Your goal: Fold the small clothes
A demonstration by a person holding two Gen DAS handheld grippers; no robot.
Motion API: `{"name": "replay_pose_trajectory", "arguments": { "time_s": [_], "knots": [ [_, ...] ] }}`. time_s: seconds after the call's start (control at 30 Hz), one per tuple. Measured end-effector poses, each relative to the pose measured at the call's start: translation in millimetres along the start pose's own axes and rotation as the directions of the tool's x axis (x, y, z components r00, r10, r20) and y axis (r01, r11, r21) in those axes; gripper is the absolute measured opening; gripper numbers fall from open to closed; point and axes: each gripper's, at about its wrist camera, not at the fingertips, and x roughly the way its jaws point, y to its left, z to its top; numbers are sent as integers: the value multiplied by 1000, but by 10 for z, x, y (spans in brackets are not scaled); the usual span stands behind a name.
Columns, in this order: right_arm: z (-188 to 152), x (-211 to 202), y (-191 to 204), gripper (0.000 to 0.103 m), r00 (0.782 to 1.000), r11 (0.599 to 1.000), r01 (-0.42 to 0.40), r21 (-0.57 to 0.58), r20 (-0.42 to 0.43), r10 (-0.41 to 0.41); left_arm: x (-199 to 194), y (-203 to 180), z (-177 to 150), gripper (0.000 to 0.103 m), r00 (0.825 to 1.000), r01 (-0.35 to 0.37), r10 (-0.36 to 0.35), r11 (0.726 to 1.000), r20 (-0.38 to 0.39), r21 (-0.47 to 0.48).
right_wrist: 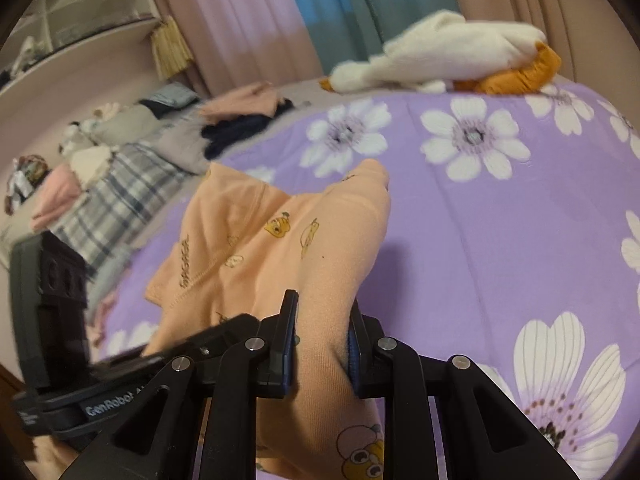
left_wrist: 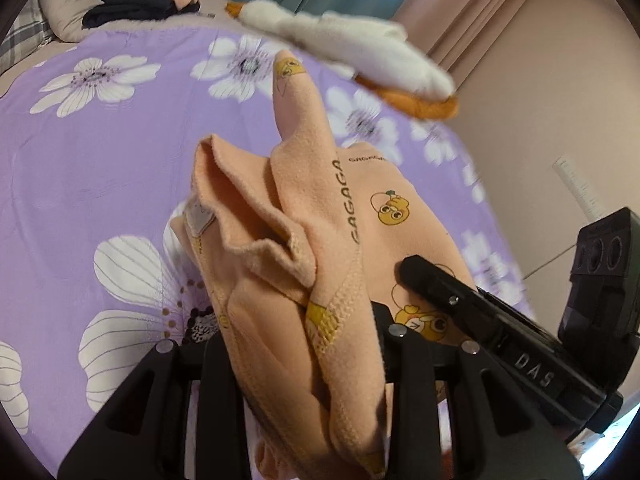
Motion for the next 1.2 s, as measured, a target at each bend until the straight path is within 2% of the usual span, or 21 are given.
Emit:
{"name": "replay_pose_trajectory", "arguments": {
  "time_s": [0.1, 0.2, 0.23, 0.43, 0.5, 0.53, 0.57, 0.63, 0.73, 0.8, 0.87, 0.93, 0.97, 1.07, 1.2],
  "knots": [
    [-100, 293, -161, 23, 995, 999, 15, 32, -99, -12, 276, 109, -138, 31, 995, -51, 51, 999, -83, -6],
    [-213, 546, -291, 23, 971, 993, 87, 81, -227, -67, 485, 225, -282, 33, 986, -77, 69, 996, -149, -44],
    [-237, 581, -310, 23, 967, 991, 98, 89, -245, -74, 521, 222, -325, 37, 984, -90, 83, 995, -160, -38],
    [-294, 530, -394, 25, 968, 984, 102, 144, -241, -65, 475, 209, -375, 42, 981, -121, 117, 992, -155, -19],
    [-304, 514, -417, 30, 967, 980, 113, 161, -244, -72, 422, 223, -388, 44, 980, -125, 120, 992, -157, -23],
    [-304, 494, -420, 37, 965, 979, 128, 161, -246, -86, 399, 211, -402, 44, 980, -129, 124, 991, -157, -23],
    [-297, 485, -418, 42, 965, 979, 137, 153, -245, -96, 371, 191, -403, 45, 979, -138, 133, 990, -155, -19],
    [-301, 424, -398, 45, 966, 979, 146, 140, -234, -111, 278, 169, -426, 53, 977, -163, 160, 987, -139, -10],
    [-294, 343, -414, 52, 966, 973, 181, 144, -213, -148, 51, 120, -396, 62, 973, -222, 223, 975, -64, 21],
    [-302, 279, -444, 54, 965, 968, 199, 154, -201, -166, -105, 84, -358, 70, 972, -234, 235, 972, -15, 30],
    [-297, 174, -472, 54, 970, 964, 198, 179, -178, -166, -269, 43, -317, 80, 975, -221, 220, 975, 34, 33],
    [-269, 30, -482, 55, 976, 962, 198, 190, -133, -174, -435, -30, -285, 86, 977, -200, 196, 979, 82, 41],
    [-244, -15, -481, 59, 977, 962, 200, 185, -117, -180, -495, -54, -286, 89, 977, -196, 191, 979, 97, 46],
    [-198, -262, -437, 69, 979, 966, 204, 161, -38, -200, -680, -141, -292, 96, 973, -193, 183, 979, 140, 58],
    [-165, -513, -382, 73, 981, 971, 182, 153, 33, -189, -821, -225, -275, 102, 969, -186, 176, 982, 171, 45]
  ]
}}
